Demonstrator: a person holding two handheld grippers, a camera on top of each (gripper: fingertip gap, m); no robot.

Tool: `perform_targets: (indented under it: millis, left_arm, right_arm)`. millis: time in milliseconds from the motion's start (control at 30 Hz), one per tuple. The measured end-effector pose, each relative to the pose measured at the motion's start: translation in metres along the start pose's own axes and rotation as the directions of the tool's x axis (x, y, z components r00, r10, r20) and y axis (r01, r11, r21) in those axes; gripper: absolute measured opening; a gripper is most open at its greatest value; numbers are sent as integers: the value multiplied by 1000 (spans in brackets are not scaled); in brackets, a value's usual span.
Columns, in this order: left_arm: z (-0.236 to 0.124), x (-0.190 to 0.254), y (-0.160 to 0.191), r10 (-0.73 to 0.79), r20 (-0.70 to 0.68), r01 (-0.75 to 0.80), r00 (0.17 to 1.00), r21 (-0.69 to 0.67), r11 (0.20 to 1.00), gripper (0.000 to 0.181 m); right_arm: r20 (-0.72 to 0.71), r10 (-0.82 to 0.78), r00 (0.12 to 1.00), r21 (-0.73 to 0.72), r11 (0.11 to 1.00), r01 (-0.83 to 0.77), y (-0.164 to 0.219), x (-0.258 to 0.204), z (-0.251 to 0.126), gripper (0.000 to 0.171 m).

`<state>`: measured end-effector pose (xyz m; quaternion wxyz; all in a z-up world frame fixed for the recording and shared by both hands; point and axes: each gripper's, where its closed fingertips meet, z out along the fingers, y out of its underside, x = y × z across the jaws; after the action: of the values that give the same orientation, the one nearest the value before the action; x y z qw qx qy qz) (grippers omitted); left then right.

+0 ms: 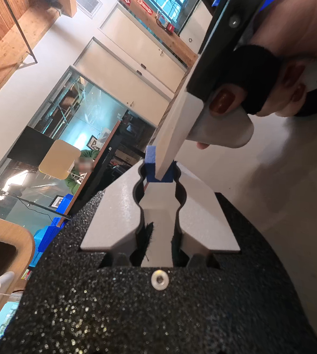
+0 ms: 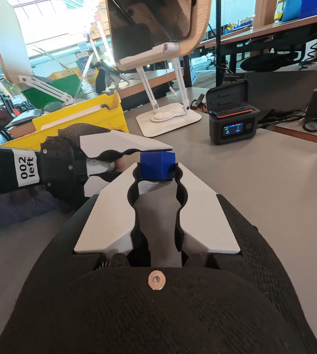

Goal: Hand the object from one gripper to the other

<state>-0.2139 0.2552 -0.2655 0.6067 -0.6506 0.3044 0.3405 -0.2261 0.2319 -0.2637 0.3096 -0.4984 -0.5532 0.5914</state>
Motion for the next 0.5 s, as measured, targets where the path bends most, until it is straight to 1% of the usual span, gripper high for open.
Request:
perform_targets:
  millis: [67,100,167,200,267,333,400,433,500]
  left_arm:
    - [-1,-4,-4,-10,25,9,1000,29,1000,27]
    - [-2,-7,-7,-28,44,26,999,49,998,34]
    - [-4,-16,-9,-92,72,86,993,79,993,55]
    - [-4,-17,-7,-130,64,125,989,83,989,61]
    - [-1,-20,1,-207,51,204,977,70,977,65]
    - [-1,-28,9,-267,80,263,960,57,963,63]
    - [-1,-32,14,-313,82,310,946,56,949,59]
    - [-2,-33,16,-327,83,324,941,54,945,57]
    - [-2,-34,18,-340,82,336,937,56,940,52]
  right_arm:
    - [4,12,1000,33,999,-12,-4,1,-3,34]
    - [-6,22,1000,60,998,-22,-8,4,-5,34]
    - [-34,41,999,121,992,-37,-15,13,-12,33]
    - [-69,35,997,157,987,-24,-20,19,-16,33]
    - [-220,-4,976,214,975,53,-29,39,-30,34]
    - [-378,-81,922,207,964,170,-34,54,-43,34]
    - [-503,-166,848,148,951,273,-37,60,-54,33]
    - [-551,-198,810,126,941,315,-43,59,-60,33]
    - [-639,-265,722,87,908,411,-69,44,-79,33]
